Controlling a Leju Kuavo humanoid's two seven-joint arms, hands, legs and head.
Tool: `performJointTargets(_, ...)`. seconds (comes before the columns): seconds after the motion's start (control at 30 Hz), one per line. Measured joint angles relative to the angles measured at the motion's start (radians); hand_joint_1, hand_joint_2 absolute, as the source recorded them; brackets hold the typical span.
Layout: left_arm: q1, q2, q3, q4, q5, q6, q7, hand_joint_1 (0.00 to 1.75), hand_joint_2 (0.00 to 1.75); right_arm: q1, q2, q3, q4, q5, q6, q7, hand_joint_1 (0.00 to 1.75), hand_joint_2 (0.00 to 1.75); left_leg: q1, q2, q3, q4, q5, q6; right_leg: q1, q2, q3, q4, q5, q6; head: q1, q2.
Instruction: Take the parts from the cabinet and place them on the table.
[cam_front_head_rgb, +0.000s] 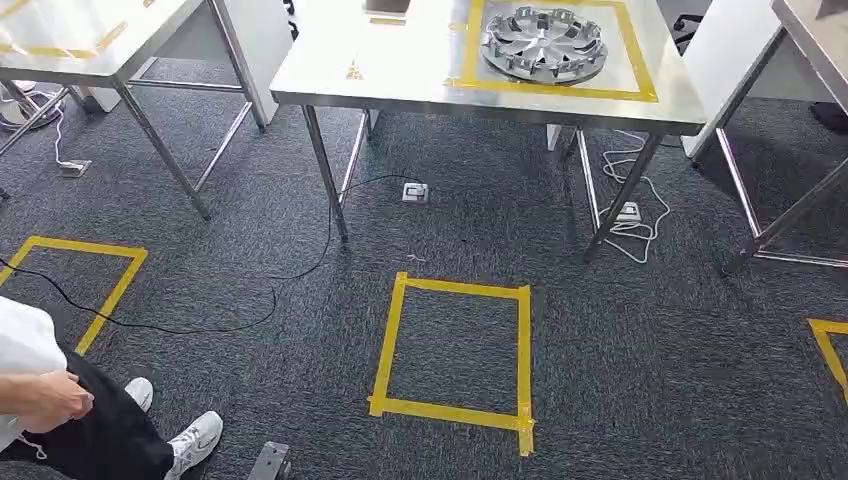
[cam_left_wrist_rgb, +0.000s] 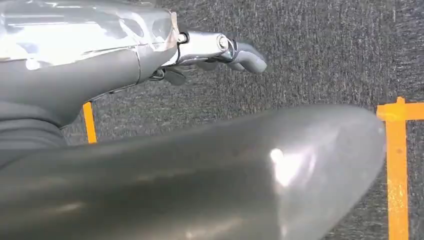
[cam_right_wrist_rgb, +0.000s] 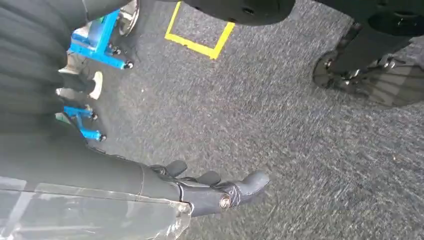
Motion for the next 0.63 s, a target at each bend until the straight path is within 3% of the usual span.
performJointTargets(0.37, -0.013, 0.013, -0.04, 0.013, -0.021, 0.003, 0.011, 0.0, 0.0, 0.015, 0.014, -0.01, 0.049, -0.055, 0.019, -0.047, 0.0, 1.75, -0.001, 0.0, -0.002, 0.0, 0.001, -0.002, -0.001, 0.0, -0.001, 0.0, 0.002, -0.003, 0.0, 0.0)
performJointTargets(0.63, -0.016, 0.022, -0.033, 0.027, 0.013, 0.017, -0.002, 0.0, 0.0, -0.019, 0.017, -0.003, 0.054, -0.033, 0.039, -0.036, 0.0, 1.75, -0.001, 0.0, -0.002, 0.0, 0.002, -0.003, -0.001, 0.0, -0.001, 0.0, 0.003, -0.003, 0.0, 0.0)
